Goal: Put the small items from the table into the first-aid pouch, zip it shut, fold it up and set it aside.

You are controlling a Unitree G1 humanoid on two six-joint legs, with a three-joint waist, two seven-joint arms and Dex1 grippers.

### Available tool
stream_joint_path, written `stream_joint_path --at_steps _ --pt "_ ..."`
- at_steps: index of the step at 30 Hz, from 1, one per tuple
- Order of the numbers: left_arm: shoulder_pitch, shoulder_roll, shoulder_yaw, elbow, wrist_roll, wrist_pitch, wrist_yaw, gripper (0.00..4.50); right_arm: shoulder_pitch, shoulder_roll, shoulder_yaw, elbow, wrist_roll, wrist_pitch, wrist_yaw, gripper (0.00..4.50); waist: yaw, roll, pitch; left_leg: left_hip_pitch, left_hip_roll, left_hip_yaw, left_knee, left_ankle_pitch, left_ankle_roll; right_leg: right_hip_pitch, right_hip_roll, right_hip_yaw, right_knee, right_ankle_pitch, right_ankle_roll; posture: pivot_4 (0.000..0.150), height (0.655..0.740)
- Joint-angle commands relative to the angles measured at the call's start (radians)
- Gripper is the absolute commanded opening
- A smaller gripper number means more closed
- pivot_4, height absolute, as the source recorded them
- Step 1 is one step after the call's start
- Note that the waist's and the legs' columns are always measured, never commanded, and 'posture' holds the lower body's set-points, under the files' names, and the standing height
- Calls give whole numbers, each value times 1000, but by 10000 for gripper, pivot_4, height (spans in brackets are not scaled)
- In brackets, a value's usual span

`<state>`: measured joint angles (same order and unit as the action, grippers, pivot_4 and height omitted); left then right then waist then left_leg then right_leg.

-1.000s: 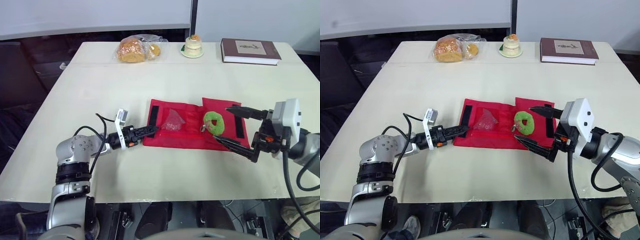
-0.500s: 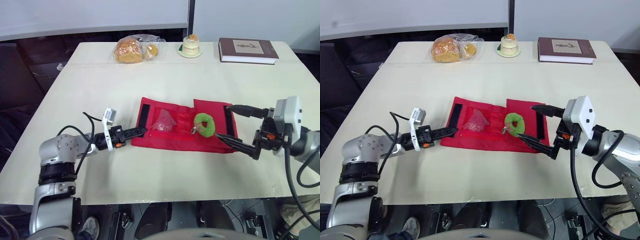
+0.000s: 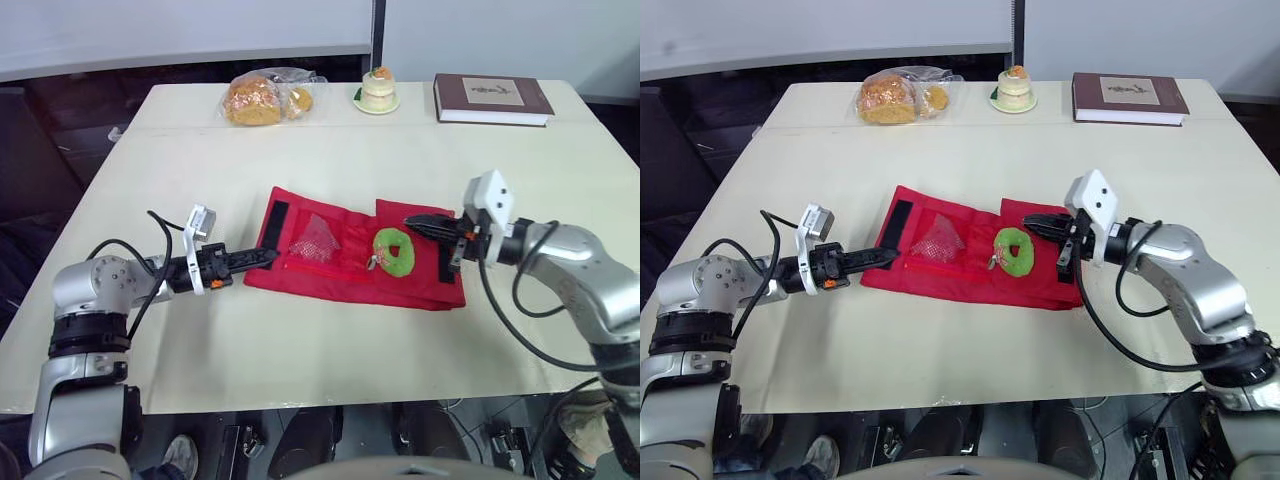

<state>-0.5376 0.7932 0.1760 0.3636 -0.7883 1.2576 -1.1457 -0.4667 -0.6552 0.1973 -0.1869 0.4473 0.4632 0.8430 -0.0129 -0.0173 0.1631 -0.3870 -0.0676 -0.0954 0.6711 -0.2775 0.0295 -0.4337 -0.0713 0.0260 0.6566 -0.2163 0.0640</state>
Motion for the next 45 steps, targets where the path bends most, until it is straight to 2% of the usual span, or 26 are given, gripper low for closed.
stream_joint_path --at_steps 1,9,13,21,24,29,31,32,34,38,39,40,42,45 --pt "-67 46 -3 -56 -39 4 -87 0 -5 4 58 111 -107 -92 65 1400 -1 -2 0 0 0 0 0 0 0 0 1 0 0 0 0 1500 7289" --pt "-242 12 -89 -139 -76 4 -189 0 -36 63 120 259 -249 -108 59 1400 -14 -2 0 2 1 0 -1 1 -2 0 2 1 1 0 -1 1500 7289" --pt "-326 -69 -155 -177 -92 6 -212 0 -41 81 141 277 -286 -102 52 1400 -19 -2 0 2 1 0 -1 1 -2 1 2 0 1 0 -1 1500 7289" --pt "-403 -237 -277 -131 -28 -82 -235 0 -22 118 107 248 -322 -111 9 1400 -30 -3 -1 3 1 0 -1 1 -2 1 2 1 1 0 -1 1500 7289" --pt "-411 -317 -301 -64 2 -124 -217 0 2 132 48 212 -304 -146 -26 1400 -25 -3 -1 3 1 0 -1 1 -2 1 3 1 1 0 -1 1500 7289" --pt "-411 -360 -324 -1 47 -171 -244 0 87 134 -61 53 -203 -129 -25 1400 -14 -2 0 1 -1 0 0 1 -2 1 3 1 1 0 -1 1500 7289" --pt "-411 -364 -324 27 59 -180 -248 0 130 113 -144 -83 -76 -27 -15 1400 -13 -2 0 1 -1 0 0 1 -2 0 3 1 1 0 0 1500 7289" --pt "-408 -363 -327 35 64 -183 -254 0 159 86 -205 -154 1 24 0 6527 -9 -1 1 1 -1 0 0 1 -2 0 3 1 1 0 0 1500 7289" --pt "-403 -365 -335 54 80 -199 -261 0 228 23 -324 -248 106 88 27 13625 -2 0 1 -2 0 -1 0 1 -2 -2 2 1 1 0 0 1500 7289" --pt "-406 -381 -345 92 110 -223 -265 0 388 -78 -485 -306 172 95 83 27110 7 0 1 -3 -1 -3 3 1 -1 0 3 -3 0 1 0 1500 7289" --pt "-406 -386 -352 99 119 -229 -273 0 439 -96 -548 -313 192 93 102 32928 8 0 1 -3 -2 -4 3 1 -1 0 3 -4 1 1 0 1500 7289" --pt "-405 -393 -361 107 129 -237 -278 0 491 -116 -614 -316 207 89 124 35386 9 0 1 -3 -2 -4 3 1 -1 0 4 -4 1 0 0 1500 7289" --pt "-412 -418 -369 139 151 -254 -273 0 570 -141 -724 -320 237 88 155 44632 11 0 1 -4 -2 -4 4 1 -1 0 4 -4 1 0 0 1500 7289" --pt "-426 -452 -376 186 180 -284 -277 0 650 -163 -820 -319 261 83 182 44632 10 0 1 -4 -2 -3 5 1 0 1 4 -4 1 1 0 1500 7289"
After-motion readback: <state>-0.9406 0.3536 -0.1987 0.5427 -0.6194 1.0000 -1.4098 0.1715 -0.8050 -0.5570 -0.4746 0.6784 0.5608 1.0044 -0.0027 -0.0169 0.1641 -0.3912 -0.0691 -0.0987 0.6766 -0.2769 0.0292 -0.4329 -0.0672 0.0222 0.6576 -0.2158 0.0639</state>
